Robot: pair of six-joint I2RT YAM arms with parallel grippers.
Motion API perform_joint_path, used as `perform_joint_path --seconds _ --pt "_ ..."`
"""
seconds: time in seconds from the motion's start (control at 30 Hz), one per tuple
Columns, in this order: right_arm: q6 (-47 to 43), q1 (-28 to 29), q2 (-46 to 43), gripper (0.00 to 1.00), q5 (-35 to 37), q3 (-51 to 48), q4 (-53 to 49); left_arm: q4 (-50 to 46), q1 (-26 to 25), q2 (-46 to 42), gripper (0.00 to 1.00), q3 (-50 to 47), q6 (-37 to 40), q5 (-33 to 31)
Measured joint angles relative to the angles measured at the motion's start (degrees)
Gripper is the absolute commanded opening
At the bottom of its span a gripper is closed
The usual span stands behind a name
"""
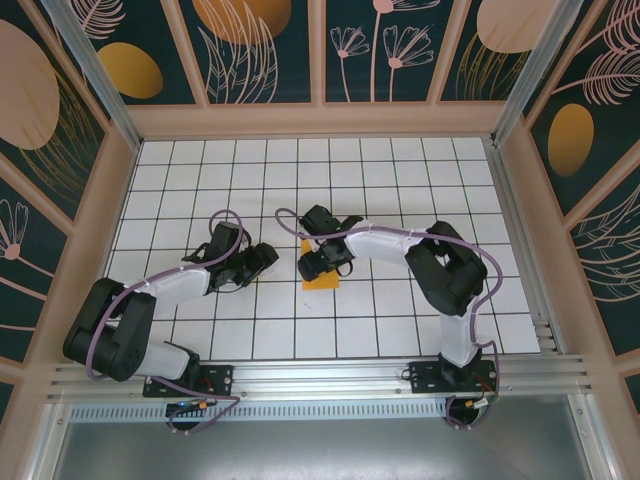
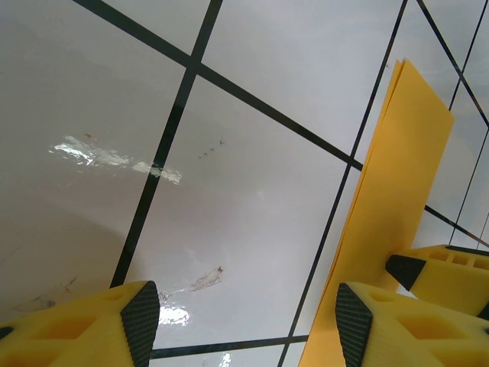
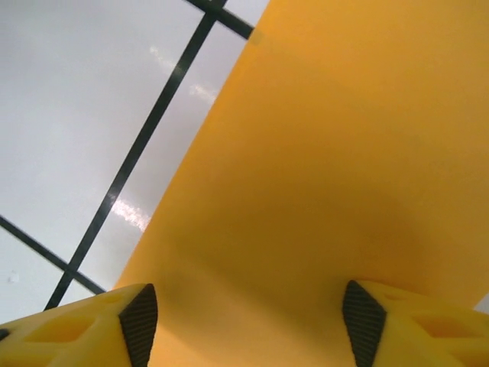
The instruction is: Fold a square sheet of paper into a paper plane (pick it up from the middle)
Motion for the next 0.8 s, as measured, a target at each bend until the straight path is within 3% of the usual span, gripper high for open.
perform_joint_path --seconds 0.37,0.8 --pt "-1.95 3.91 -1.77 0.82 2.43 -0.44 0.00 0.02 0.00 0.00 0.65 0.00 -0.02 -0.20" --pt "-3.19 5.18 -0.11 0.81 6.38 -1.44 -0.26 0.02 0.00 0.00 0.66 0.00 0.00 -0.44"
